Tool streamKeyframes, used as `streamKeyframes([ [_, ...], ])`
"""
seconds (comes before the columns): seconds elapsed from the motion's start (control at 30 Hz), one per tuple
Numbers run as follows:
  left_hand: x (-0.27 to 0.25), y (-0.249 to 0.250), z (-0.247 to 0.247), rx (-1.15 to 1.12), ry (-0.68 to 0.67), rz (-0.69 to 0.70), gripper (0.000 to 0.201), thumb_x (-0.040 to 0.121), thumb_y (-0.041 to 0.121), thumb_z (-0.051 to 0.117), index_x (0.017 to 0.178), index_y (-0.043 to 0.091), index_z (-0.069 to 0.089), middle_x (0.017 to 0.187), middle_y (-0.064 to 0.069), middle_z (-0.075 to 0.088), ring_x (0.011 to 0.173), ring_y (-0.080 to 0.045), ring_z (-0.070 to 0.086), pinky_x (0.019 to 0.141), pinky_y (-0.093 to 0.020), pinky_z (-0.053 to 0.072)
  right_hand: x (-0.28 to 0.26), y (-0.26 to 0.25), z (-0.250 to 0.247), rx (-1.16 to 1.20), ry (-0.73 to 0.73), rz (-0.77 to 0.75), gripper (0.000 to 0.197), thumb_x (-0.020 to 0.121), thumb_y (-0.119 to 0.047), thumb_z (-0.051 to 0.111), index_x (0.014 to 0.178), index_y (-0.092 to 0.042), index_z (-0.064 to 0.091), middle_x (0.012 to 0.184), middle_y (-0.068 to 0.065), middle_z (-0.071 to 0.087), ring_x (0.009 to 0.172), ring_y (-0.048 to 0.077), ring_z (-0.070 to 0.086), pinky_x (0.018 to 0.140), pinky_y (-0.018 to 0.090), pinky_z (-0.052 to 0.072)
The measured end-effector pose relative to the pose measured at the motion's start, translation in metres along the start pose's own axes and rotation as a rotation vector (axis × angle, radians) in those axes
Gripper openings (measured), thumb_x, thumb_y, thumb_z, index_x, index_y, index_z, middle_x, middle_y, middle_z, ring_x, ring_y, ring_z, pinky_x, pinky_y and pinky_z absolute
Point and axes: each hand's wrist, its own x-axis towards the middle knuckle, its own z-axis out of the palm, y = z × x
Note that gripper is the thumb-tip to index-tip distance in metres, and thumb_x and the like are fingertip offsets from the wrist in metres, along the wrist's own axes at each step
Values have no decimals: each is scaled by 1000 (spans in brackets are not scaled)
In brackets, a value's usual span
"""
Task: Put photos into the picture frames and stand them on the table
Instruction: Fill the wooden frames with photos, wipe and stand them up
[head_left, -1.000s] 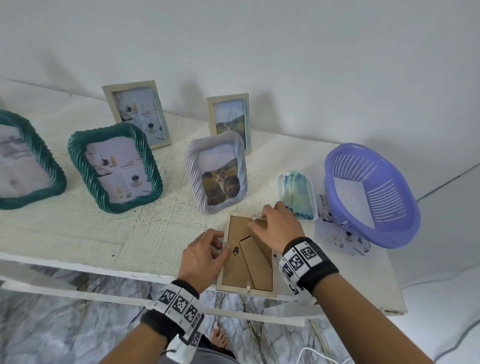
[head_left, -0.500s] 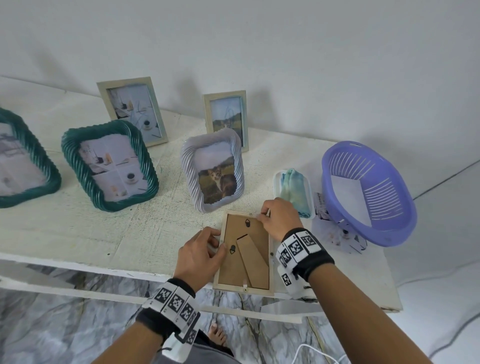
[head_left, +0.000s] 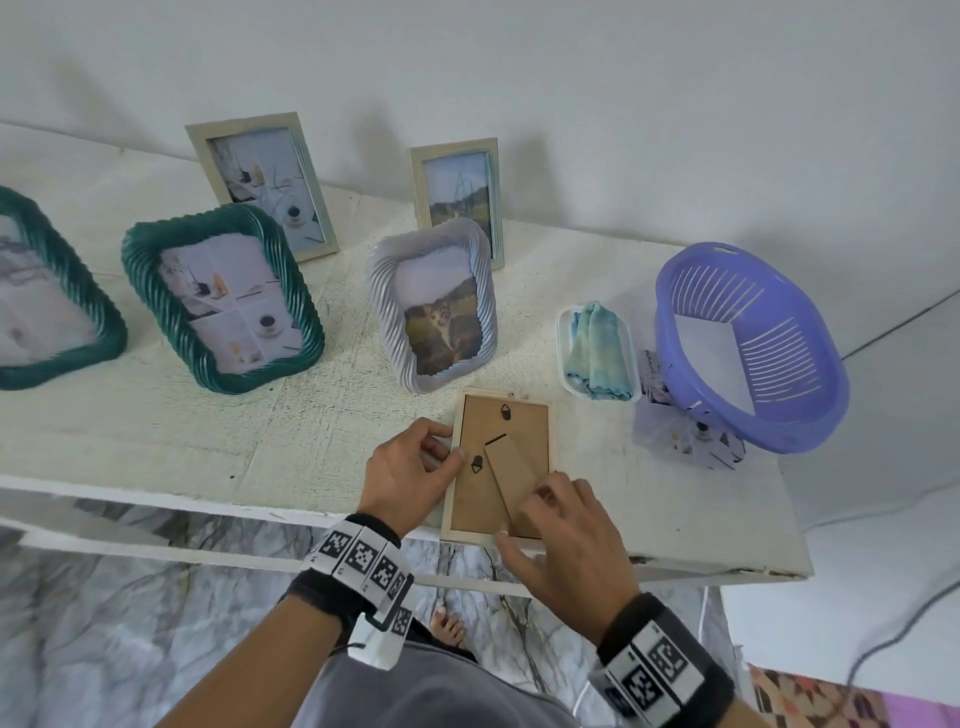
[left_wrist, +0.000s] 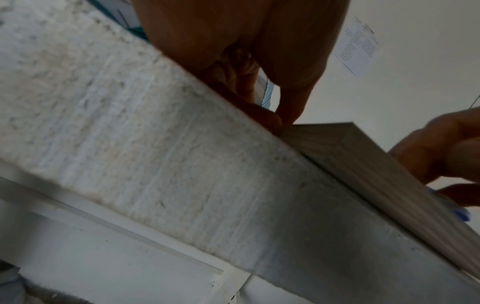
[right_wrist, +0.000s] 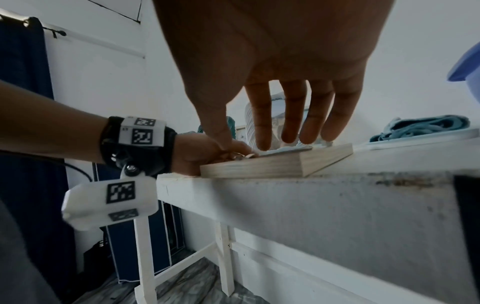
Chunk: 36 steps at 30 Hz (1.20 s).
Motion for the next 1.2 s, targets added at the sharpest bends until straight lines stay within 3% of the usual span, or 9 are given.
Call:
streamKeyframes([
  [0.1,0,1,-2,-16,-3,-3,19,83,33,75,97,24,66,74,13,65,64,2,60,65,-17,51,-10,-5,11,-26,7,26,29,78,-49,63,84,-21,63,97,-1,54,81,19,48,66,30,46],
  [0.27,0,3,-3,-31,-19,-20,17,84,30,75,96,23,66,74,13,66,64,-3,62,69,-35,58,-15,-11,22,23,89,14,14,78,-22,72,89,-24,64,95,0,52,81,20,47,69,32,45],
  [0.4,1,4,-3,-18,-18,-30,17,84,30,74,97,22,66,74,13,66,65,1,60,71,-32,57,-19,-9,23,1,73,-38,26,75,-11,73,94,-27,66,94,1,50,82,19,47,72,33,44],
  [0.53,0,3,-3,-41,-21,-28,18,85,30,74,97,21,66,76,11,66,65,-5,63,68,-32,57,-15,-3,17,3,35,-69,12,84,-28,64,96,-27,64,98,0,50,84,19,47,70,36,47],
  [0.63,0,1,-4,-143,-45,-51,13,88,26,72,98,20,67,79,3,68,66,-16,67,61,-36,60,-2,-1,11,17,43,47,36,86,-48,51,108,-21,60,108,3,51,89,19,47,72,32,49],
  [0.77,-1,-1,-6,-196,-79,-61,12,89,22,71,99,18,67,82,-3,67,67,-21,67,53,-35,60,19,0,11,-166,4,240,65,78,-65,45,117,-15,59,116,7,51,97,28,47,75,38,48],
  [0.97,1,-1,-7,-242,-97,-70,14,88,18,72,102,16,67,82,-5,66,61,-16,65,49,-29,58,33,-6,14,-5,-12,322,54,80,-54,57,113,-11,58,132,7,41,117,29,37,94,41,42],
  [1.2,0,-4,-7,-244,-82,-70,13,89,18,72,101,18,68,82,-8,66,63,-25,65,49,-29,57,25,9,-12,30,146,386,40,77,-46,66,97,-12,59,121,6,52,108,29,46,92,45,41],
])
